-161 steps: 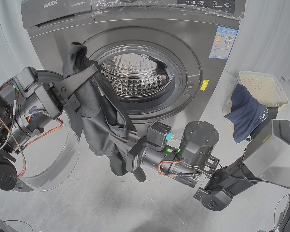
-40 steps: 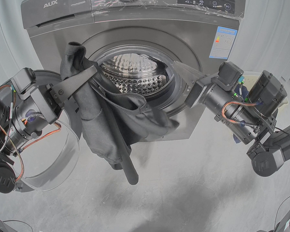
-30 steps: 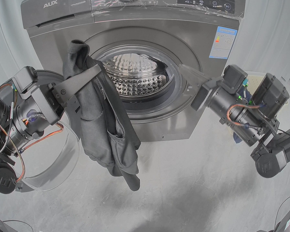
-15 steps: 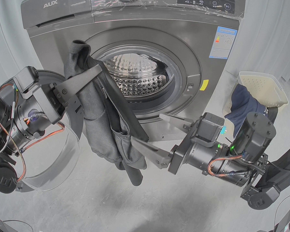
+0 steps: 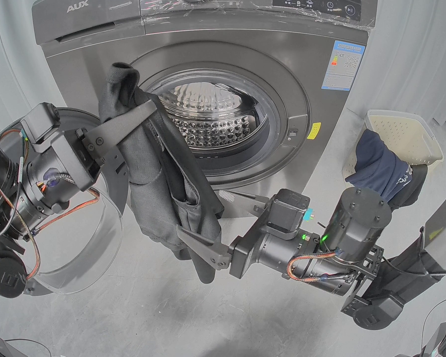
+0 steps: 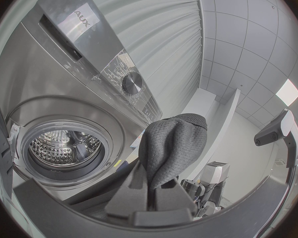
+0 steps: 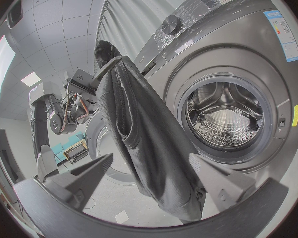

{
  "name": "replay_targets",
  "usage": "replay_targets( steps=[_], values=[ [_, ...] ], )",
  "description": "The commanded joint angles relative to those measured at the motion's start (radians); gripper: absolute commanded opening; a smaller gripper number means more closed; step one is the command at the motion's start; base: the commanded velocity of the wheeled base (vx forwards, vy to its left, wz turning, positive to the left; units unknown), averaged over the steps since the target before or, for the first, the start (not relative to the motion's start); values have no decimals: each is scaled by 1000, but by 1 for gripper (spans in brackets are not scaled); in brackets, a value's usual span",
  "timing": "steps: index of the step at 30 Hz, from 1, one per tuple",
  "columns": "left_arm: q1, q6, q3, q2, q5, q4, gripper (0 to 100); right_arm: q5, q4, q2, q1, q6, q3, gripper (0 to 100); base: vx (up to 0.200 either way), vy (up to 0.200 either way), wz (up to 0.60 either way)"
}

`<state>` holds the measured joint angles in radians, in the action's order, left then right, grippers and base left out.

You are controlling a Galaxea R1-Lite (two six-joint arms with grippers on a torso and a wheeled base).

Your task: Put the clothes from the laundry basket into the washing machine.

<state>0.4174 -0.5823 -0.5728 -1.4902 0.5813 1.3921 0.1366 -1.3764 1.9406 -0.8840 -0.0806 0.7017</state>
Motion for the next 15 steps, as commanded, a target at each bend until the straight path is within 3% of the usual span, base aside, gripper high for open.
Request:
replay_targets(
  steps=[1, 8, 15],
  values=[
    [0, -1, 1, 4, -1, 1, 0, 0, -13, 61, 4, -2, 45, 0, 0, 0, 0],
    [-3, -1, 1, 7, -4, -1, 0, -3, -32, 67, -4, -4, 74, 0, 0, 0, 0],
    [-3, -1, -1, 5, -4, -2, 0, -8, -18, -40, 14, -10, 39, 0, 0, 0, 0]
  ],
)
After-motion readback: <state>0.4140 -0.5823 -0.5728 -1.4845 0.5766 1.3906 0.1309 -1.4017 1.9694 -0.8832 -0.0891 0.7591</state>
